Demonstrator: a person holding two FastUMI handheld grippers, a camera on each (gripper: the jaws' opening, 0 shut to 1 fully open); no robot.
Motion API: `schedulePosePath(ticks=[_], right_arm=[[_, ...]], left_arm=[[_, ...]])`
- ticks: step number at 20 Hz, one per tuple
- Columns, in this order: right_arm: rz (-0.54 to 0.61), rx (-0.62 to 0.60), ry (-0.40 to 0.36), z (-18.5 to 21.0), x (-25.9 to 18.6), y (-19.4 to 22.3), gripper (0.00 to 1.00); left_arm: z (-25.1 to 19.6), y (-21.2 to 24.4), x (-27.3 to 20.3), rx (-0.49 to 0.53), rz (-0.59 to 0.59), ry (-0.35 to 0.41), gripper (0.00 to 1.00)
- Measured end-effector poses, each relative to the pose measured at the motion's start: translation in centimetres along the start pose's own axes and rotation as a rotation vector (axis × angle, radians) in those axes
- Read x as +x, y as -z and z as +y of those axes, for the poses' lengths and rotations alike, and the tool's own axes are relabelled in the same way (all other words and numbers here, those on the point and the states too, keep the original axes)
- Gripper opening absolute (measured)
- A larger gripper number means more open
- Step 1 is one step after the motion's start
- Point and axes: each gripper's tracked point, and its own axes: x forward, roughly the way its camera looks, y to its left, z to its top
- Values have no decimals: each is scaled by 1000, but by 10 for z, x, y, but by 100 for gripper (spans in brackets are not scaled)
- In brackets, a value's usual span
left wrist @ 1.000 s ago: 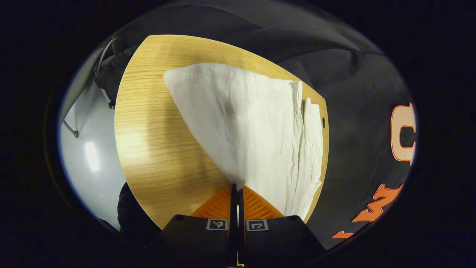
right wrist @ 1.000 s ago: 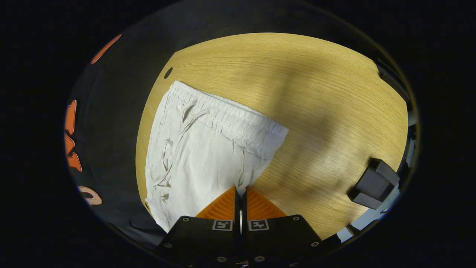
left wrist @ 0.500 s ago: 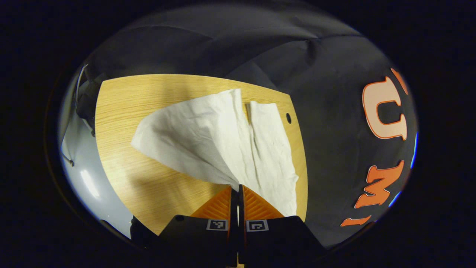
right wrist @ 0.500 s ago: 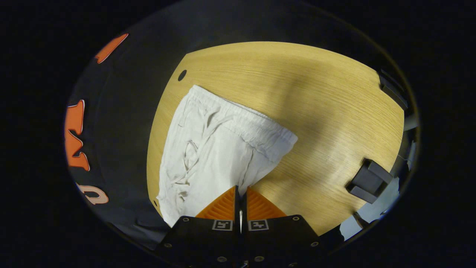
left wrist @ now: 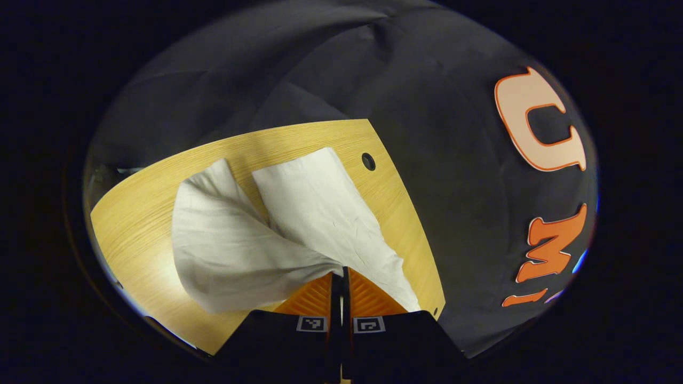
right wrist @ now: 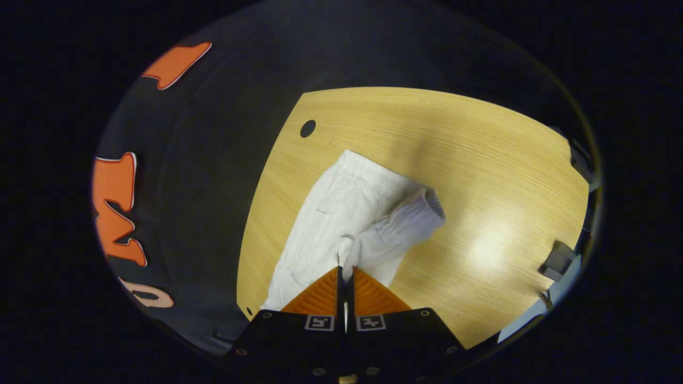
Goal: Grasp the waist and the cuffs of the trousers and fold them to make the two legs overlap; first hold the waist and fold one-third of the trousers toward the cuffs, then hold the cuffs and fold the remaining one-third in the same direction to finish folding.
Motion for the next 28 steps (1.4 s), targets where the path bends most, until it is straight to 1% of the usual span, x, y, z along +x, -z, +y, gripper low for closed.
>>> schedulePosePath(ticks=[3,5,6,8,9,12,14,15,16,17,18,19,20,22,23,24,25,26,27,28], right_arm=[[0,-21,5,30,25,-13,1],[9,-34,5,47,39,-21,1],[13,-38,10,53,45,-24,1],[16,-57,23,64,63,-36,1],[17,-63,27,71,75,-38,1],[-2,-78,46,76,106,-55,1],[18,-85,55,76,122,-54,1],[26,-96,69,74,128,-54,1],[32,-109,91,71,134,-52,2],[30,-125,104,71,138,-49,2],[22,-135,97,72,142,-48,10],[15,-138,87,76,139,-48,13],[10,-142,71,81,138,-49,29],[-3,-154,71,80,128,-49,68],[-10,-174,78,78,125,-47,87],[-22,-200,91,74,120,-47,99],[-32,-229,99,71,115,-46,99],[-43,-256,97,71,108,-45,99],[-54,-276,91,69,101,-41,99],[-59,-286,81,69,92,-38,99]], left_arm=[[-27,-17,28,-23,18,38,4],[-36,-34,43,-9,5,38,2],[-42,-43,52,-2,-4,38,4],[-52,-56,69,1,-4,43,2],[-56,-59,79,-3,0,43,4],[-52,-71,119,7,12,8,4],[-45,-75,148,21,31,-21,4],[-39,-70,156,36,62,-44,2],[-31,-67,162,45,82,-73,2],[-25,-66,167,44,92,-89,4],[-25,-65,172,42,102,-87,4],[-22,-65,176,52,101,-93,4],[-23,-65,178,61,101,-86,12],[-26,-68,171,88,107,-79,42],[-32,-68,168,104,110,-66,72],[-33,-70,166,130,104,-71,81],[-35,-72,171,161,90,-72,91],[-38,-74,156,200,77,-75,100],[-42,-75,150,242,69,-77,99],[-44,-74,145,279,64,-77,100]])
